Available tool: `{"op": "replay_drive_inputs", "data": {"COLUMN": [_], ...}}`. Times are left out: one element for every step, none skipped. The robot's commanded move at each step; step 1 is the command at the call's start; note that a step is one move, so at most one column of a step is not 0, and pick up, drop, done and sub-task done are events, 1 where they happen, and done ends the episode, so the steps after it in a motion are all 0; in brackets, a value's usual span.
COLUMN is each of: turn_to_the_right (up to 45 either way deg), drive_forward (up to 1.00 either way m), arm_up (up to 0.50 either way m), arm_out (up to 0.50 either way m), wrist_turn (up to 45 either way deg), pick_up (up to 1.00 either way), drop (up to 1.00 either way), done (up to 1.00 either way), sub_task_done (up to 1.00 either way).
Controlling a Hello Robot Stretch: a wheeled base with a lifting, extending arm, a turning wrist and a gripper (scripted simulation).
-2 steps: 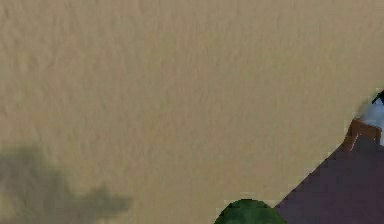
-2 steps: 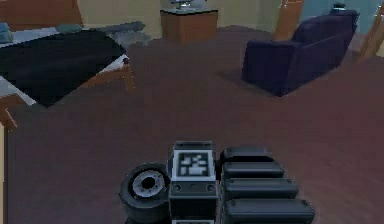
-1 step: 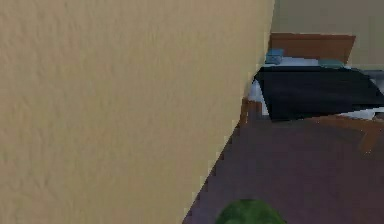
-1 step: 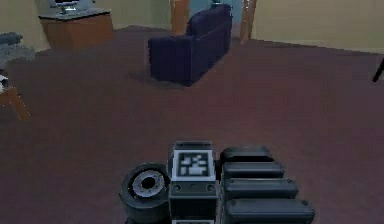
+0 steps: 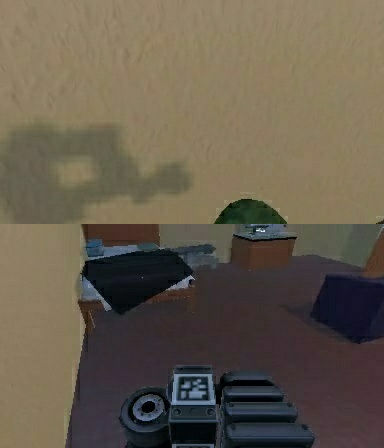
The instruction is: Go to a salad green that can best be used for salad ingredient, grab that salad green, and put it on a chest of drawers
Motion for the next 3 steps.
{"op": "replay_drive_inputs", "data": {"turn_to_the_right": [-45.0,-33.0,45.0], "drive_forward": [0.00,0.00,0.00], "arm_up": [0.00,0.00,0.00], "arm_out": [0.00,0.00,0.00], "wrist_turn": [0.0,0.0,0.0], "pick_up": [0.00,0.00,0.00], "drop": [0.00,0.00,0.00], "done": [0.00,0.00,0.00], "sub_task_done": [0.00,0.00,0.00]}}
